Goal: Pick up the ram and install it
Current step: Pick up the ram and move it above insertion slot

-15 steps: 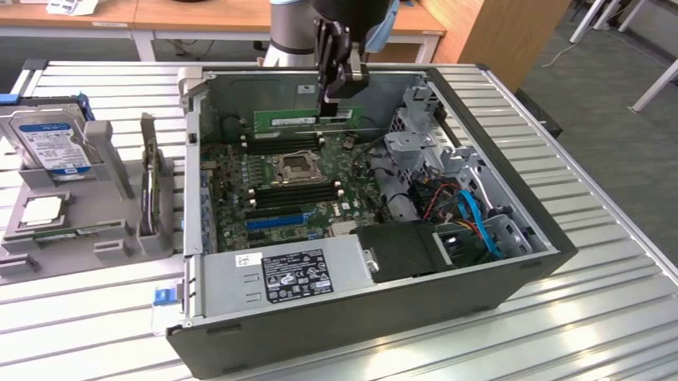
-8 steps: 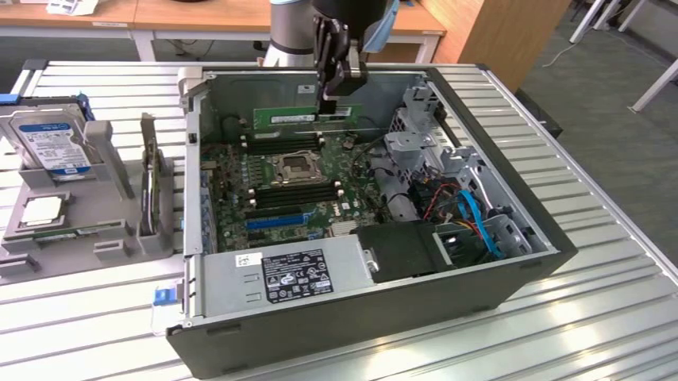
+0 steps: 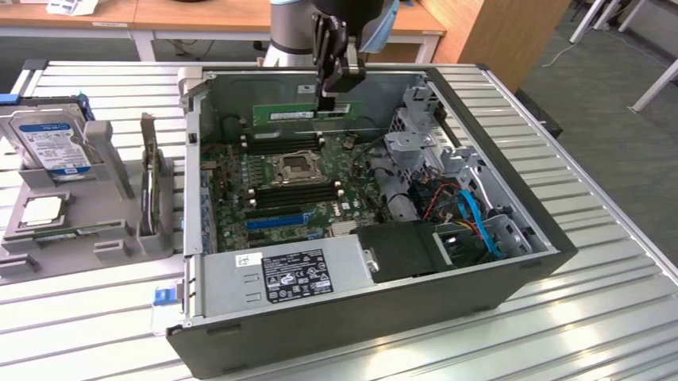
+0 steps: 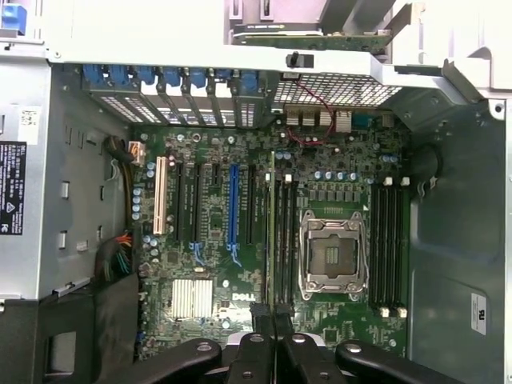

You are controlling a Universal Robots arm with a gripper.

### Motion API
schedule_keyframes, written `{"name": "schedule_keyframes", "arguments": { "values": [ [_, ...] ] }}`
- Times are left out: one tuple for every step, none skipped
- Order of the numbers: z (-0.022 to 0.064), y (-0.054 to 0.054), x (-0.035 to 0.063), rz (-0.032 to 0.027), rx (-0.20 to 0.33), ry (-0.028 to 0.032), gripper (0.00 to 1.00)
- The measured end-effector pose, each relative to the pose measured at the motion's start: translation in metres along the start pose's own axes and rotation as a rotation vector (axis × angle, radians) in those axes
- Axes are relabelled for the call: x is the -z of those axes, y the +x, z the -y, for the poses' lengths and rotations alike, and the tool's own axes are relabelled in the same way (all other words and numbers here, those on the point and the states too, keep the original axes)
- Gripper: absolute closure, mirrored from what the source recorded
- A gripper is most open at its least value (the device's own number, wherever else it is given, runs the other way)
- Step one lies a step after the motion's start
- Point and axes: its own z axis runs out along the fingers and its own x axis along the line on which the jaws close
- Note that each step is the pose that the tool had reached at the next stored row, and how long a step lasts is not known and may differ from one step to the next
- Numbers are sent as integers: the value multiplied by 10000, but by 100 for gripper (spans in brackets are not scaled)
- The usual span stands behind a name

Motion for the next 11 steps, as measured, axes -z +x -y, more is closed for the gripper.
{"name": "schedule_keyframes", "arguments": {
  "values": [
    [0, -4, 0, -1, 1, 0, 88],
    [0, -8, 0, 0, 0, 0, 88],
    [0, -11, 0, 0, -1, 0, 88],
    [0, -12, 0, 0, 0, 0, 88],
    [0, -12, 0, 0, 0, 0, 88],
    [0, -12, 0, 0, 0, 0, 88],
    [0, -12, 0, 0, 0, 0, 88],
    [0, -13, 0, 0, -1, 0, 88],
    [0, -13, 0, 0, -1, 0, 88],
    [0, -14, -5, 3, -1, 2, 88],
    [0, -13, -9, 2, -1, 1, 88]
  ]
}}
